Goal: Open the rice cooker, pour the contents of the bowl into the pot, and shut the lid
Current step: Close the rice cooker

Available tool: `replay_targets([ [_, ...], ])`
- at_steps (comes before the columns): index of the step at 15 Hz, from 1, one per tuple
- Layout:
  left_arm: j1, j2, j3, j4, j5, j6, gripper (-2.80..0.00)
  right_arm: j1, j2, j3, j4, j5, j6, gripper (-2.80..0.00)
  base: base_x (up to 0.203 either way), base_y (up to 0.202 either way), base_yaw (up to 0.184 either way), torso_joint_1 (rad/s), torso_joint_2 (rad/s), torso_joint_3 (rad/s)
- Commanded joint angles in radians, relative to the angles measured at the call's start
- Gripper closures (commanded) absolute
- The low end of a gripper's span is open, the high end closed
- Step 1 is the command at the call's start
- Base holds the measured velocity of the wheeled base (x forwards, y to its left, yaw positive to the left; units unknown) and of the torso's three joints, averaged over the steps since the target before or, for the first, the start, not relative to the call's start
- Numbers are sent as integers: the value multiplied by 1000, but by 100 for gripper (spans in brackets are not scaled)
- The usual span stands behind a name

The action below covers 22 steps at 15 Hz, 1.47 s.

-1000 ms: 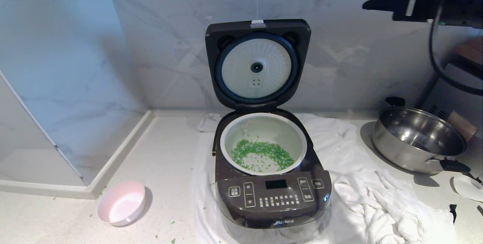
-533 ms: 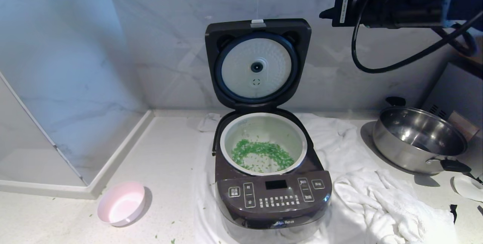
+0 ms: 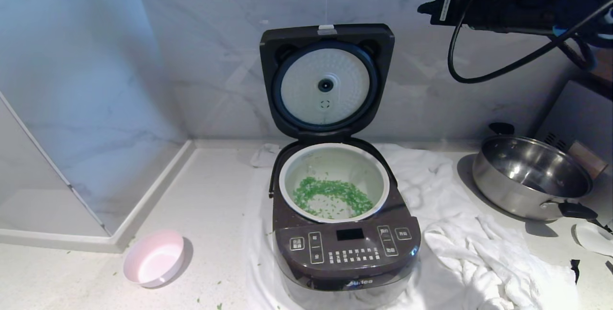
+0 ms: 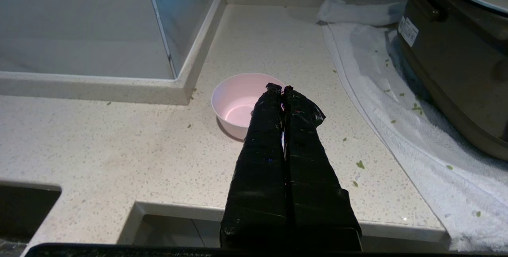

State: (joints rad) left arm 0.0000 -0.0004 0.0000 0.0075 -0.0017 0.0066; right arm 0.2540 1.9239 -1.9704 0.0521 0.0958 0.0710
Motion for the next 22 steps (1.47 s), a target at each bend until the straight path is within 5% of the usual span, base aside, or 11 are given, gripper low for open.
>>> replay_targets([
  [1, 0, 0, 2, 0, 0, 1, 0, -12, 52, 2, -92, 16, -3, 0, 0, 0, 0, 0, 0, 0],
  [9, 0, 0, 2, 0, 0, 1, 0, 67, 138, -1, -124, 70, -17, 0, 0, 0, 0, 0, 0, 0],
  [13, 0, 0, 2, 0, 0, 1, 0, 101, 81, 19, -59, 44, 49, 0, 0, 0, 0, 0, 0, 0],
  [22, 0, 0, 2, 0, 0, 1, 0, 286, -231, 388, -49, -106, 237, 0, 0, 0, 0, 0, 0, 0],
])
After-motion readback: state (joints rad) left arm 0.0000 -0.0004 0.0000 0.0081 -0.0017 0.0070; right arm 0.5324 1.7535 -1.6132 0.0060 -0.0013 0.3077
